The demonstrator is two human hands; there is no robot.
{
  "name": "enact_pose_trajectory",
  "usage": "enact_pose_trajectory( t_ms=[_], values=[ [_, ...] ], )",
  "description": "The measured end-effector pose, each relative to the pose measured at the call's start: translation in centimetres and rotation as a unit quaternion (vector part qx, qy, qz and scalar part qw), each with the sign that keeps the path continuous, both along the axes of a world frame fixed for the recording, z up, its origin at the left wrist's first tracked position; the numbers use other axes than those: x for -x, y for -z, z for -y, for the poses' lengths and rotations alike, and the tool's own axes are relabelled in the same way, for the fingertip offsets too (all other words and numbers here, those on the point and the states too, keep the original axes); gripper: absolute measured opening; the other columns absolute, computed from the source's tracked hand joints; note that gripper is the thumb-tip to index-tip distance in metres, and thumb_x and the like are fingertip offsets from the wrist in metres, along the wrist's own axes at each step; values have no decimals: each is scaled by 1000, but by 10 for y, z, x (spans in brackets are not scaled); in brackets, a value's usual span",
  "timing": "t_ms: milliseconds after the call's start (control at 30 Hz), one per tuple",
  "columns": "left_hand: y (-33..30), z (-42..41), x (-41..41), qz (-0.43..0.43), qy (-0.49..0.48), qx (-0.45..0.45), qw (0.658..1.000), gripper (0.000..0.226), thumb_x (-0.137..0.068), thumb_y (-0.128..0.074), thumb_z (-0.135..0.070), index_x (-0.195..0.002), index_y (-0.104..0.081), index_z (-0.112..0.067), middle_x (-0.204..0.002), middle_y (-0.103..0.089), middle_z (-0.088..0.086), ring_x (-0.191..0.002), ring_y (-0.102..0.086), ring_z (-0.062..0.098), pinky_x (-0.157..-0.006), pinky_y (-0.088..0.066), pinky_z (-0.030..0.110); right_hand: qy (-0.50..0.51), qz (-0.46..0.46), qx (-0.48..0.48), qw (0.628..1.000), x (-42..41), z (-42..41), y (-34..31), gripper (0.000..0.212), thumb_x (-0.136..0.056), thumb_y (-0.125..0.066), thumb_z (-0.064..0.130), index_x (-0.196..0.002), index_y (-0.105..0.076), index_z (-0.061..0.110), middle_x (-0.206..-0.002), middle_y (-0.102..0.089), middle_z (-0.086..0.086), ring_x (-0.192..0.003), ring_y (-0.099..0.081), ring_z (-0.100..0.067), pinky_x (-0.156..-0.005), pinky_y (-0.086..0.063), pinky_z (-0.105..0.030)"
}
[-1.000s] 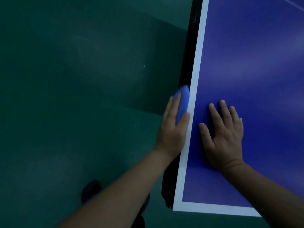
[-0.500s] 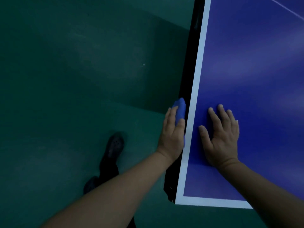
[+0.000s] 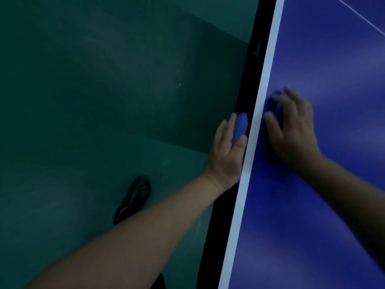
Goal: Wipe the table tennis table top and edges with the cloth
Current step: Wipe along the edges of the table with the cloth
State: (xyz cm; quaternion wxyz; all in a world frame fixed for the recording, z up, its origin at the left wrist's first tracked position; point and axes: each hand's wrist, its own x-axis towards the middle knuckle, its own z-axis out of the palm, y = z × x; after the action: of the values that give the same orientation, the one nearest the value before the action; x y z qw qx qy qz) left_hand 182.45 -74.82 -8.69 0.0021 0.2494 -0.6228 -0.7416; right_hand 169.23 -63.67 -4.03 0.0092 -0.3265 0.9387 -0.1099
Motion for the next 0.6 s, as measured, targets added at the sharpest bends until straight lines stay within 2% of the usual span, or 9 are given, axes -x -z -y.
enact_pose_trajectory(
  t_ms=[67,167,267,333,433,600],
  values=[
    [3,6,16,-2,-18,-21,1000,65,-97,-35,-43,-158,-27,-24,-165,-23,-6,-151,-18,5,-112,-9,5,50,26,-7,998,34,16,3,59,-100,-37,48,-148,-44,14,-161,-31,-12,-148,-25,-29,-122,-17,-43],
    [11,-10,-25,-25,-12,-34,999,61,-101,-34,-46,-159,-24,-28,-165,-22,-13,-151,-18,0,-124,-14,25,82,32,-17,996,43,19,6,62,-101,-30,52,-155,-35,22,-166,-23,-4,-154,-14,-26,-125,-9,-43],
    [7,-35,-92,4,18,-44,999,61,-100,-28,-54,-158,-18,-35,-165,-16,-23,-151,-13,-2,-124,-14,28,80,30,-18,996,39,16,6,63,-100,-30,52,-156,-34,23,-166,-23,-1,-155,-12,-25,-125,-8,-42],
    [1,-41,-106,33,20,-63,997,62,-96,-27,-60,-155,-17,-44,-163,-15,-28,-150,-13,-6,-124,-16,28,85,30,-16,996,39,17,6,63,-100,-31,52,-155,-35,23,-166,-23,-1,-154,-12,-24,-125,-8,-41],
    [2,-23,-56,41,3,-63,997,59,-95,-28,-59,-152,-23,-48,-162,-21,-28,-148,-17,-8,-125,-18,31,83,24,-12,996,40,17,6,63,-99,-32,52,-154,-37,21,-165,-25,-2,-154,-14,-25,-125,-8,-40],
    [12,30,85,22,-46,-35,998,67,-92,-39,-47,-156,-34,-28,-161,-35,-4,-145,-33,8,-118,-22,22,81,12,-9,997,40,17,7,63,-99,-33,50,-154,-38,20,-165,-26,-4,-154,-16,-26,-125,-10,-42]
  ],
)
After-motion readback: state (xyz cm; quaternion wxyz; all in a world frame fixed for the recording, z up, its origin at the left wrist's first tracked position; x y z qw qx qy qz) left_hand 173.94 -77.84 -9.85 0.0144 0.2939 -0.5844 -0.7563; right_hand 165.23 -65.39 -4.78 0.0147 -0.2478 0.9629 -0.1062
